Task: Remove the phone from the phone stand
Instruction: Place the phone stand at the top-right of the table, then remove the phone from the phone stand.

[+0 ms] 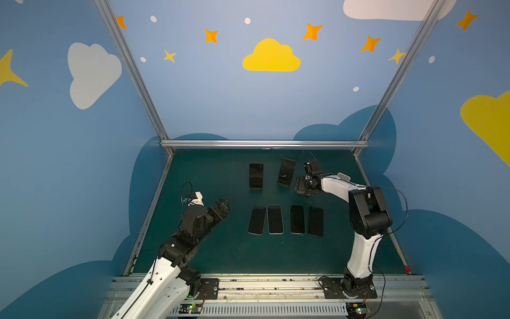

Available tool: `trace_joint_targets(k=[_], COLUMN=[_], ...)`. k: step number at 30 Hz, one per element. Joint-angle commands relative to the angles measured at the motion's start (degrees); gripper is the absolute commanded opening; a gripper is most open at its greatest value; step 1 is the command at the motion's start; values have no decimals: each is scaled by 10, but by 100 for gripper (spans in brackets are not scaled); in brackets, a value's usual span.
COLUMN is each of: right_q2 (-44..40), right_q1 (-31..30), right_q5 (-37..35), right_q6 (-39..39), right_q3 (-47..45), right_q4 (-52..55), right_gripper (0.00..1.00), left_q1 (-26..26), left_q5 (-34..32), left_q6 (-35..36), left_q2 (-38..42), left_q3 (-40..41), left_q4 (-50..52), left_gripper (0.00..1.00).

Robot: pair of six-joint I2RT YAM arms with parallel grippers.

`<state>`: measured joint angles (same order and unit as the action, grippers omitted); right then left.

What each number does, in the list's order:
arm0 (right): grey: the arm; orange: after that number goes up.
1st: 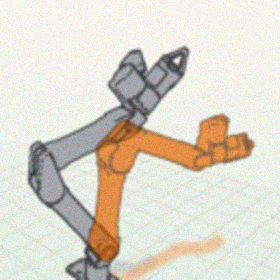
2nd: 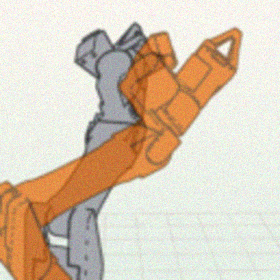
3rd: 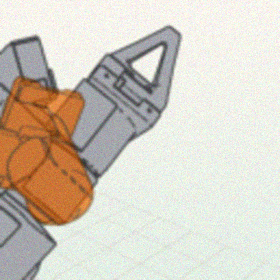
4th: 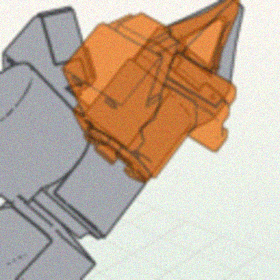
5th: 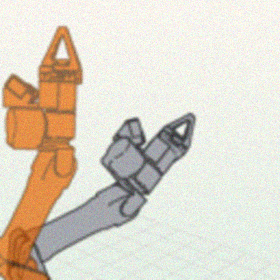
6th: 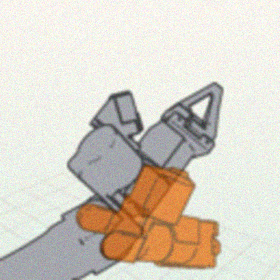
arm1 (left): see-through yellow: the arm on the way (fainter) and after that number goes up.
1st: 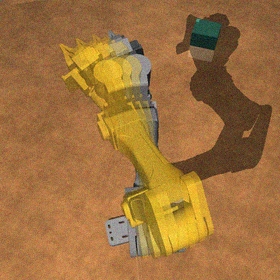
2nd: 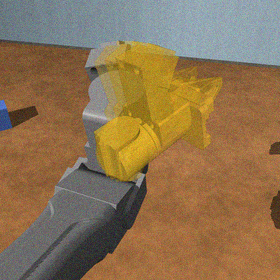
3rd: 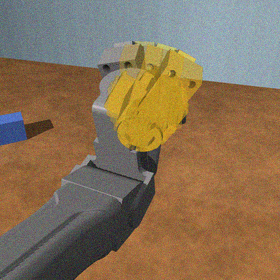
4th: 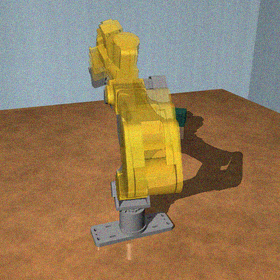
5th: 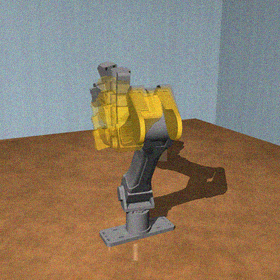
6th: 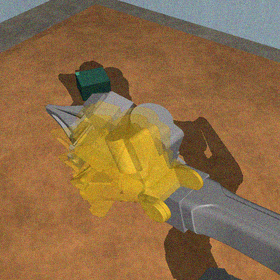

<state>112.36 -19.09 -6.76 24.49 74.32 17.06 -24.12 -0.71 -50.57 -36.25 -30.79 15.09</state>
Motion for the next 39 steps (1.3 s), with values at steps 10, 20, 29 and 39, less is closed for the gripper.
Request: trace_joint_targets(k=[10, 20, 29, 39], right_q2=[-129, -172, -123, -17], right_q1=[-6, -79, -124, -135], right_q5=[-1, -17, -6, -111], right_q6=[9, 44, 46, 78], right_q3=[-6, 29, 127, 251], right_q4=[87, 128, 167, 246], right_gripper=[89, 89, 88, 90], left_q1=[2, 2, 110, 143], left_q5=[0, 69, 259, 224], left_q6=[-2, -70, -150, -80], left_q2=[28, -48, -202, -118], left_q3=[-4, 58, 79, 30], left_q4=[5, -68, -175, -71], left_gripper=[100, 100, 100, 100])
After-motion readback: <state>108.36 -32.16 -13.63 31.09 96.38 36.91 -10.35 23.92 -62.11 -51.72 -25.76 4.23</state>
